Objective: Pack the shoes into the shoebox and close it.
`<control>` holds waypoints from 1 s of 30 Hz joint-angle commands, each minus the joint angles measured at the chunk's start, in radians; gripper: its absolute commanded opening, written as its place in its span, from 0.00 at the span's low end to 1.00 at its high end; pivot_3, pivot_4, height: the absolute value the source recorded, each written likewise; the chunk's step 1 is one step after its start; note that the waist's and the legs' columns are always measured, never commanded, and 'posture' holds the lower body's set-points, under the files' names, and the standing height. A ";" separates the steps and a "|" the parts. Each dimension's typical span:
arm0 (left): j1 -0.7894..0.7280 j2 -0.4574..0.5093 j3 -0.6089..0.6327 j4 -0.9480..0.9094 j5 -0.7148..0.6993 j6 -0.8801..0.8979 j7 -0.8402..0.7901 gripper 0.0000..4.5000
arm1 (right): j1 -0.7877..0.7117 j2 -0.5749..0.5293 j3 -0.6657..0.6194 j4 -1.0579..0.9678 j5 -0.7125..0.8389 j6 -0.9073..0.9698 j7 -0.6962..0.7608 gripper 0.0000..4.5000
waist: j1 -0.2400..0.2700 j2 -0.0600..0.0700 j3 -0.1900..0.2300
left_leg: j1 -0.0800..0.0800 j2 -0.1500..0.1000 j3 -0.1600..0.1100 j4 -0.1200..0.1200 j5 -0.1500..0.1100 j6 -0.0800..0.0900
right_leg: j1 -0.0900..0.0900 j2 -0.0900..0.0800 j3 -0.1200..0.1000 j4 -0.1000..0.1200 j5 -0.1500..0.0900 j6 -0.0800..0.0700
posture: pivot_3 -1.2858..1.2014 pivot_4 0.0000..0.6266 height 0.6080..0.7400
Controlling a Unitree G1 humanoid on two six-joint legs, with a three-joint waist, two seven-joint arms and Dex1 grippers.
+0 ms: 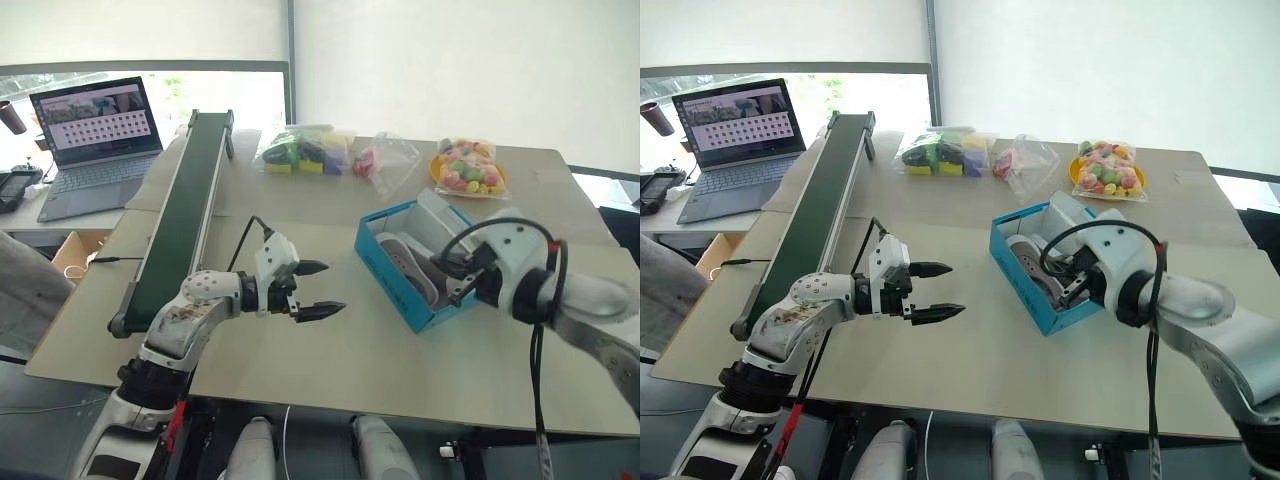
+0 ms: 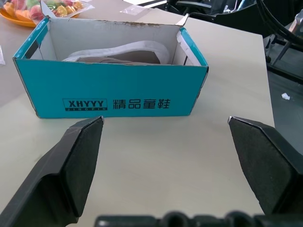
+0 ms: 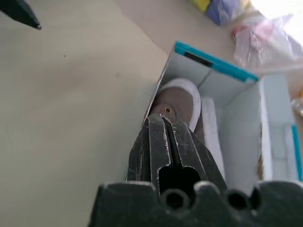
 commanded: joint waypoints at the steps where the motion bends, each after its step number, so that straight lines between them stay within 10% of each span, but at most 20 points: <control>1: 0.002 -0.010 0.004 -0.032 0.003 -0.013 0.011 1.00 | -0.023 -0.106 0.052 0.033 -0.102 -0.123 0.225 0.10 | 0.005 -0.001 0.000 | 0.000 0.000 0.001 0.000 0.000 0.000 | 0.000 0.000 0.000 0.000 0.000 0.001 | 0.52 0.24 0.77; 8: 0.025 -0.014 0.007 -0.054 0.005 -0.007 0.025 1.00 | -0.009 -0.169 0.147 0.191 -0.318 -0.383 0.459 0.61 | 0.013 -0.002 0.001 | -0.001 0.000 0.005 0.001 0.000 0.000 | -0.001 -0.001 0.004 -0.001 -0.001 0.002 | 0.52 0.24 0.77; 30: 0.082 -0.008 0.025 -0.133 -0.008 0.032 0.085 1.00 | -0.158 0.042 0.345 0.520 -0.740 -0.628 0.656 0.61 | 0.012 -0.002 0.001 | 0.004 0.000 0.006 0.004 -0.002 -0.004 | 0.001 -0.001 0.004 0.004 -0.001 0.002 | 0.52 0.24 0.77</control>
